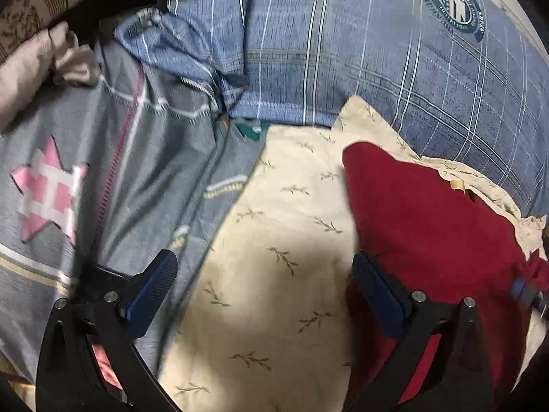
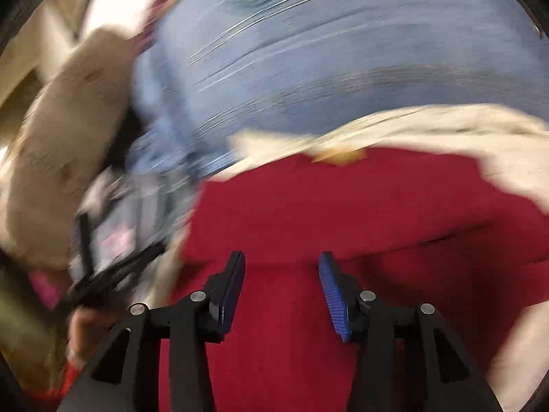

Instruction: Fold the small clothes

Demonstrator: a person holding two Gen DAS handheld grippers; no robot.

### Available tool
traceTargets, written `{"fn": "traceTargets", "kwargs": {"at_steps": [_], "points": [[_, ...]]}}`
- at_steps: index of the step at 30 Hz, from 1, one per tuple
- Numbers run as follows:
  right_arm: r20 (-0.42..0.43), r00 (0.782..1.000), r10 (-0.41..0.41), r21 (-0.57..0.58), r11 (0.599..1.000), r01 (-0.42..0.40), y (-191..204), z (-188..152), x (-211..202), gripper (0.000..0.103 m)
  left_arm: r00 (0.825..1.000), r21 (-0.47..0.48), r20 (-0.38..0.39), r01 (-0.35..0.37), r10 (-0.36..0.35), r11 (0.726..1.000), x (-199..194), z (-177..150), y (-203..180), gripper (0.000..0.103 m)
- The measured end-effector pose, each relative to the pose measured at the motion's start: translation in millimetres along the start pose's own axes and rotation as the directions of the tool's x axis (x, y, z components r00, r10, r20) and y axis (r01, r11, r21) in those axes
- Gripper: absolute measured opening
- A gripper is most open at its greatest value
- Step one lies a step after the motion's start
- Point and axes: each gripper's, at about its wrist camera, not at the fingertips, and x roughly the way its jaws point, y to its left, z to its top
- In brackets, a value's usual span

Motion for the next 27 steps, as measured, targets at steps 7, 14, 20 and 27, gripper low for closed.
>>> {"fn": "traceTargets", "kwargs": {"at_steps": [7, 14, 20, 27], "points": [[-0.057, 0.996, -0.065, -0.248, 0.968, 0.049, 62, -4, 97, 0.048, 0.999, -0.104, 0.052, -0.009, 0.014, 0.995, -15, 15, 32, 0.103], [-0.033, 0.998, -0.046, -0.346, 0.938, 0.032, 102, 22, 146, 0.049, 0.994, -0.182, 0.085, -0.05, 0.067, 0.982, -17, 29, 61, 0.103], [-0.093, 0.995, 0.031, -0.221, 0.974, -0.051, 93, 20, 157, 0.05, 0.992, -0.175, 0.088, -0.074, 0.091, 0.982, -16, 29, 59, 0.103], [0.013, 0.998, -0.06, -0.139, 0.988, 0.061, 50, 10, 51, 0.053, 0.996, -0.101, 0.086, 0.002, 0.006, 0.995, -18, 25, 30, 0.103]]}}
